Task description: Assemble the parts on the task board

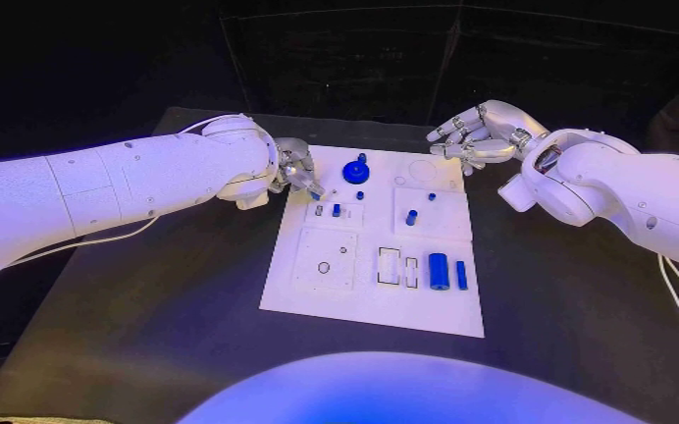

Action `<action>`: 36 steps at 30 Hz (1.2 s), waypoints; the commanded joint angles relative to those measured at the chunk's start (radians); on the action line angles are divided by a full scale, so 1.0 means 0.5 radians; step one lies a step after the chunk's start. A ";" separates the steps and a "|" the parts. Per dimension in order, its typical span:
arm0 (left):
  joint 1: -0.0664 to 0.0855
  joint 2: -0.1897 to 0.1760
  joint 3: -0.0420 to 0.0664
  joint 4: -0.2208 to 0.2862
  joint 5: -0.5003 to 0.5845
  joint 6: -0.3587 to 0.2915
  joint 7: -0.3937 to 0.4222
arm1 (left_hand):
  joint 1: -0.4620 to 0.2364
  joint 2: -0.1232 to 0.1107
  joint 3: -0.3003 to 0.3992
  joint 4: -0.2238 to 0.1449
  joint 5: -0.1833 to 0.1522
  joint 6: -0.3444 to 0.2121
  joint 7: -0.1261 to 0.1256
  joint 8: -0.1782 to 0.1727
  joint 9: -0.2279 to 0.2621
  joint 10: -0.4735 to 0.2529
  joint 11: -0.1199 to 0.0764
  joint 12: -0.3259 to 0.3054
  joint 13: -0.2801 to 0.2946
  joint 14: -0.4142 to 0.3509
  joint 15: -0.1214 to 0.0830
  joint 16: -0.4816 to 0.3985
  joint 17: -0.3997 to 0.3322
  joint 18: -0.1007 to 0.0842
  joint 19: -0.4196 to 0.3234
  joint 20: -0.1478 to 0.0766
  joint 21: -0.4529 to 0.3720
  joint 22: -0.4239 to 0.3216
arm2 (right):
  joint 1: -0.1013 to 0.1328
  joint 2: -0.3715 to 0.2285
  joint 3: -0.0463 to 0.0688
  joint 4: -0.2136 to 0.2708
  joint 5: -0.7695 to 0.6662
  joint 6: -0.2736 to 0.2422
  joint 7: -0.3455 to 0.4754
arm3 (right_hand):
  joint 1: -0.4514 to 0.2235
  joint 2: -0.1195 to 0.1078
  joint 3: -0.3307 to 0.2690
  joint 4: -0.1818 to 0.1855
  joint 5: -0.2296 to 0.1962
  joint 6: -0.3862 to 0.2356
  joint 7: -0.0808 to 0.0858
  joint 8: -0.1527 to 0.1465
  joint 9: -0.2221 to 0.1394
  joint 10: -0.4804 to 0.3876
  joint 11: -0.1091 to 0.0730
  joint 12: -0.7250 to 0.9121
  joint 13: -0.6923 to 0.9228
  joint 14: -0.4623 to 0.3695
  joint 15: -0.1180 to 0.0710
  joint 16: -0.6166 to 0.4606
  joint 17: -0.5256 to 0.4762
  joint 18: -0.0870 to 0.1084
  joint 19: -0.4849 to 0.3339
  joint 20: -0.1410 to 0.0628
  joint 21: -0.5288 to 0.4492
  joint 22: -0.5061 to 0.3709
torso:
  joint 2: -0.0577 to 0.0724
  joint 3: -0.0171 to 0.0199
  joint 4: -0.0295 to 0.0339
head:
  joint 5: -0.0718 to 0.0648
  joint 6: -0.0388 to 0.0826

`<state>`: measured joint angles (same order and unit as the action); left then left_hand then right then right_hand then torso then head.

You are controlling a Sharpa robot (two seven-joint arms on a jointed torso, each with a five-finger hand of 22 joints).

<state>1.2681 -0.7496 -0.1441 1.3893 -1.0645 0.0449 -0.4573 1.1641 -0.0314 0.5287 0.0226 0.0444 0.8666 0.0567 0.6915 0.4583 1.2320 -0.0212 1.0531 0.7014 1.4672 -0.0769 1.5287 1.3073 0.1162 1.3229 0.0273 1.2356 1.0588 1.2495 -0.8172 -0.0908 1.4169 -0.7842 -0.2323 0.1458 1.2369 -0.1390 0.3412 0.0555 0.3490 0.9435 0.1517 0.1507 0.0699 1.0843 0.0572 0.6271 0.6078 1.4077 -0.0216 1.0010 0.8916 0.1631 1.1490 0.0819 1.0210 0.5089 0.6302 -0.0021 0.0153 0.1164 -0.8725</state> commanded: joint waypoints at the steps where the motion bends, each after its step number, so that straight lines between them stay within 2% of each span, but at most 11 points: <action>1: -0.008 -0.006 0.001 0.016 -0.085 -0.038 0.009 | 0.006 0.013 0.218 -0.196 0.006 -0.002 -0.009 0.010 0.000 0.019 -0.005 0.014 0.006 0.170 -0.012 0.008 0.346 -0.016 0.015 0.002 0.012 0.005 | 0.003 0.000 0.002 0.002 -0.002 0.013 0.021 | -0.016 0.012 -0.001 0.012 0.008 -0.010 -0.001 0.008 0.001 -0.006 0.008 0.006 -0.002 0.001 0.007 -0.007 0.002 0.028 0.006 0.009 -0.007 -0.002 | 0.001 0.0008 0.001 | -0.003 0.000; 15: -0.027 -0.024 -0.004 0.069 -0.109 -0.021 -0.006 | 0.003 0.011 0.224 -0.196 0.006 -0.001 -0.010 0.012 0.001 0.021 -0.005 0.015 0.007 0.170 -0.012 0.009 0.347 -0.016 0.016 0.002 0.013 0.006 | 0.003 0.000 0.002 0.000 -0.002 0.012 0.021 | -0.015 0.013 0.000 0.013 0.008 -0.010 -0.001 0.009 0.001 -0.006 0.008 0.007 -0.004 0.002 0.007 -0.007 0.004 0.028 0.006 0.009 -0.008 -0.003 | -0.002 0.0019 0.000 | 0.000 0.000; 36: -0.037 -0.021 -0.023 0.097 -0.112 0.037 -0.028 | -0.004 0.007 0.232 -0.194 0.007 0.001 -0.010 0.016 0.004 0.025 -0.005 0.017 0.011 0.170 -0.013 0.009 0.347 -0.016 0.017 0.001 0.013 0.007 | 0.003 -0.001 0.002 0.000 -0.002 0.013 0.021 | -0.013 0.014 0.001 0.014 0.010 -0.011 -0.001 0.010 0.001 -0.007 0.008 0.008 -0.006 0.003 0.007 -0.006 0.006 0.028 0.008 0.009 -0.010 -0.003 | -0.001 0.0003 0.001 | 0.001 0.000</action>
<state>1.2494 -0.7607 -0.1555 1.4353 -1.1135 0.0460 -0.4631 1.1606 -0.0349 0.5373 0.0288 0.0444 0.8645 0.0589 0.6937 0.4593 1.2385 -0.0218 1.0572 0.7059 1.4672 -0.0769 1.5287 1.3073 0.1162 1.3229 0.0274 1.2355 1.0614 1.2495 -0.8179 -0.0908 1.4159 -0.7843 -0.2312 0.1467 1.2369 -0.1390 0.3412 0.0555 0.3490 0.9435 0.1517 0.1507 0.0699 1.0843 0.0572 0.6271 0.6056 1.4078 -0.0216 1.0010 0.8936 0.1631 1.1490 0.0819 1.0210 0.5082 0.6298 -0.0015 0.0156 0.1164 -0.8725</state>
